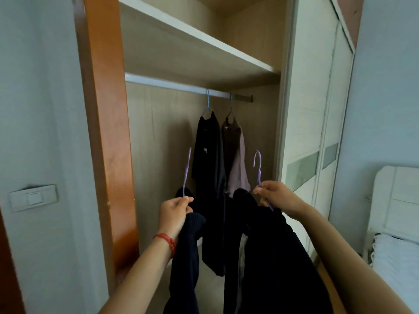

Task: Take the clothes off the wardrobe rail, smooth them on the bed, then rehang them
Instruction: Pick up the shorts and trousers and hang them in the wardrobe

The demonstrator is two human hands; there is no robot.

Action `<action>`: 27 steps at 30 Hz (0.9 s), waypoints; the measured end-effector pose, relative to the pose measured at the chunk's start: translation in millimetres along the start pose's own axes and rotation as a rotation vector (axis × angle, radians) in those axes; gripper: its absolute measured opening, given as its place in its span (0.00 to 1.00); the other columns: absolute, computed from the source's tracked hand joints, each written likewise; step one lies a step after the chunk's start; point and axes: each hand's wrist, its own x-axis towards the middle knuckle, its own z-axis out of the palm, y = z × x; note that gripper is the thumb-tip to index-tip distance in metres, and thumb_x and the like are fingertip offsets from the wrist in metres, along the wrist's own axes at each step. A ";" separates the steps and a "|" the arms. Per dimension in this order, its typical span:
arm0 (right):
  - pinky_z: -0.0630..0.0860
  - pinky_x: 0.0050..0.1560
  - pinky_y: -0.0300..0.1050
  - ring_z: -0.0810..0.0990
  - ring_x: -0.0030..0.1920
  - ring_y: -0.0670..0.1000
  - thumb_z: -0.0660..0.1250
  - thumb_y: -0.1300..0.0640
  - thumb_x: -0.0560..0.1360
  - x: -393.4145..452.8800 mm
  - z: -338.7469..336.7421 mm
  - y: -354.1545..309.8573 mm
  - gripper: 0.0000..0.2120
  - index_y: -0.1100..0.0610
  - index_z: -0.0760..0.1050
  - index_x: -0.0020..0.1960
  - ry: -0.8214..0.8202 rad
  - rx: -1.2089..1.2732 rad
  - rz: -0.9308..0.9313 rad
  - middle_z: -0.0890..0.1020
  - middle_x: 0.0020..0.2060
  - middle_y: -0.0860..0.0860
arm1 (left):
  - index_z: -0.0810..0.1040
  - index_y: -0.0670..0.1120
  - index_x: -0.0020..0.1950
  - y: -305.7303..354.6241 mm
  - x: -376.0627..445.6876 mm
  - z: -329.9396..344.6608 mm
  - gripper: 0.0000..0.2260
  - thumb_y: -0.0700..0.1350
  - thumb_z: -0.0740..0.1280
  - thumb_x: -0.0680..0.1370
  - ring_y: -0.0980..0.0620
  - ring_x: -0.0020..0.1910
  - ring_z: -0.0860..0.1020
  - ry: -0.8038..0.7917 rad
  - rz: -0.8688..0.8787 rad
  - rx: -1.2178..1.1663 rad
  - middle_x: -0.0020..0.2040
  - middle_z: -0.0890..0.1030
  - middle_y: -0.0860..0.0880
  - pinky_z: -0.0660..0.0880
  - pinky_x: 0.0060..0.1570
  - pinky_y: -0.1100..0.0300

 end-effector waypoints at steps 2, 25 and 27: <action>0.68 0.35 0.41 0.69 0.27 0.48 0.58 0.58 0.79 8.6 4.0 -2.7 0.14 0.59 0.70 0.36 0.006 -0.002 -0.017 0.72 0.27 0.52 | 0.79 0.40 0.40 -1.4 11.2 0.3 0.09 0.38 0.61 0.77 0.61 0.15 0.67 0.010 0.005 -0.031 0.15 0.71 0.54 0.62 0.18 0.71; 0.67 0.33 0.37 0.68 0.23 0.43 0.60 0.61 0.78 162.3 24.8 -36.1 0.12 0.56 0.74 0.36 -0.253 0.121 -0.280 0.73 0.20 0.47 | 0.72 0.45 0.21 -2.6 107.1 34.7 0.19 0.38 0.67 0.73 0.47 0.26 0.68 0.364 0.081 -0.211 0.14 0.71 0.53 0.66 0.38 0.56; 0.66 0.30 0.34 0.68 0.20 0.41 0.59 0.63 0.78 183.7 21.0 -40.8 0.11 0.59 0.75 0.39 -0.270 0.164 -0.306 0.72 0.18 0.47 | 0.71 0.44 0.22 4.6 118.6 40.1 0.18 0.37 0.67 0.73 0.49 0.26 0.68 0.420 0.115 -0.209 0.13 0.70 0.54 0.65 0.36 0.57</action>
